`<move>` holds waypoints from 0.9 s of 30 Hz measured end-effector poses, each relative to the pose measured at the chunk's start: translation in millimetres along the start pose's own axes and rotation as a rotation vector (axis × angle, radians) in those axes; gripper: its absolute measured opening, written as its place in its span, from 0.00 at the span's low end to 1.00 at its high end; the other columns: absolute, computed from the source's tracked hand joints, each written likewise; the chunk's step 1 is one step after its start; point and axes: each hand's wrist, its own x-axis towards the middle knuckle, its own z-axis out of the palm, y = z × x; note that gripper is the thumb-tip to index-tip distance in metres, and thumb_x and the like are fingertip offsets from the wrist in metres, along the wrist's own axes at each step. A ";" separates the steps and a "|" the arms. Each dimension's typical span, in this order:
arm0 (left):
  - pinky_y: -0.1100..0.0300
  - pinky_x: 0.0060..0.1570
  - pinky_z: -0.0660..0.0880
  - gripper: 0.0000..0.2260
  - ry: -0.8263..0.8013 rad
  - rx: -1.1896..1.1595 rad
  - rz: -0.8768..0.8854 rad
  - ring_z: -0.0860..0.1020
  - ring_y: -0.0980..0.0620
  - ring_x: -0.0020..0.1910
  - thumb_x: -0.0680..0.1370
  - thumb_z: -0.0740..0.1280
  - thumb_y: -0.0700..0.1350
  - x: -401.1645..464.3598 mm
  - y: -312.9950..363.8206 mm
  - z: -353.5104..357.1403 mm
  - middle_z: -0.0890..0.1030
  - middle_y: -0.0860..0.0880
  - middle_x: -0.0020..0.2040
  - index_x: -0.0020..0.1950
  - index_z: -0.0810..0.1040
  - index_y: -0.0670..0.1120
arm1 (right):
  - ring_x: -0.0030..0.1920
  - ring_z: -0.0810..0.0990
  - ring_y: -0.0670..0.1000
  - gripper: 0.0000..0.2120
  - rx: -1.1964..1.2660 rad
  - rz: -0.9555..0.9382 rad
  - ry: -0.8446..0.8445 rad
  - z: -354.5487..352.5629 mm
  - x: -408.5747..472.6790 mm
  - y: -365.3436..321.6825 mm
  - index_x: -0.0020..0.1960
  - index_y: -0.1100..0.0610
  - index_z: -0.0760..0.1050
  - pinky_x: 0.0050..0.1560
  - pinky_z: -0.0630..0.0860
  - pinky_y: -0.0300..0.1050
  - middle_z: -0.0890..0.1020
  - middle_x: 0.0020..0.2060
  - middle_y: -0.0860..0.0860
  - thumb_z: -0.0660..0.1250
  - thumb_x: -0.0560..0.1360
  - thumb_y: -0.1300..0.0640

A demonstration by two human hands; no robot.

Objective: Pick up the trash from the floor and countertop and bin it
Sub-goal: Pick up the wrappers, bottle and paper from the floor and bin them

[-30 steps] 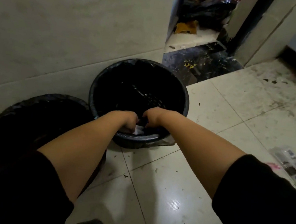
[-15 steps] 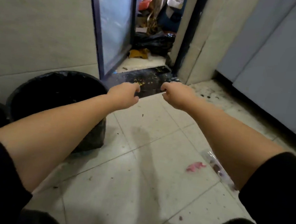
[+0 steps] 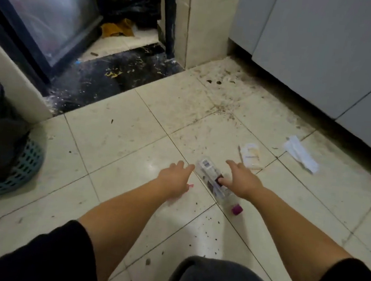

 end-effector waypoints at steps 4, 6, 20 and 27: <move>0.47 0.59 0.72 0.25 -0.077 -0.087 -0.120 0.69 0.40 0.65 0.80 0.60 0.48 21.8 1.7 38.1 0.65 0.41 0.69 0.75 0.56 0.52 | 0.64 0.72 0.59 0.38 0.041 -0.069 -0.014 39.7 20.6 5.2 0.76 0.49 0.50 0.56 0.76 0.56 0.68 0.68 0.56 0.63 0.74 0.39; 0.49 0.57 0.73 0.25 -0.122 -0.088 -0.158 0.70 0.40 0.64 0.79 0.60 0.44 26.5 4.1 50.7 0.65 0.41 0.69 0.75 0.57 0.51 | 0.62 0.73 0.59 0.37 0.059 -0.085 -0.020 54.7 28.2 6.5 0.76 0.51 0.50 0.53 0.77 0.56 0.70 0.66 0.57 0.64 0.74 0.42; 0.65 0.42 0.70 0.06 0.322 -0.366 -0.252 0.76 0.50 0.44 0.78 0.63 0.35 18.0 -68.0 -46.9 0.74 0.44 0.48 0.50 0.79 0.37 | 0.60 0.70 0.60 0.31 0.158 -0.237 0.254 -17.4 59.3 -89.2 0.73 0.58 0.55 0.50 0.75 0.55 0.72 0.60 0.60 0.62 0.76 0.50; 0.55 0.46 0.71 0.05 0.667 -0.422 -0.329 0.78 0.40 0.51 0.75 0.69 0.39 -74.5 -196.9 -140.3 0.80 0.39 0.50 0.49 0.82 0.40 | 0.59 0.71 0.58 0.30 0.150 -0.400 0.442 -74.4 33.4 -244.7 0.73 0.55 0.56 0.49 0.74 0.52 0.73 0.61 0.58 0.63 0.76 0.49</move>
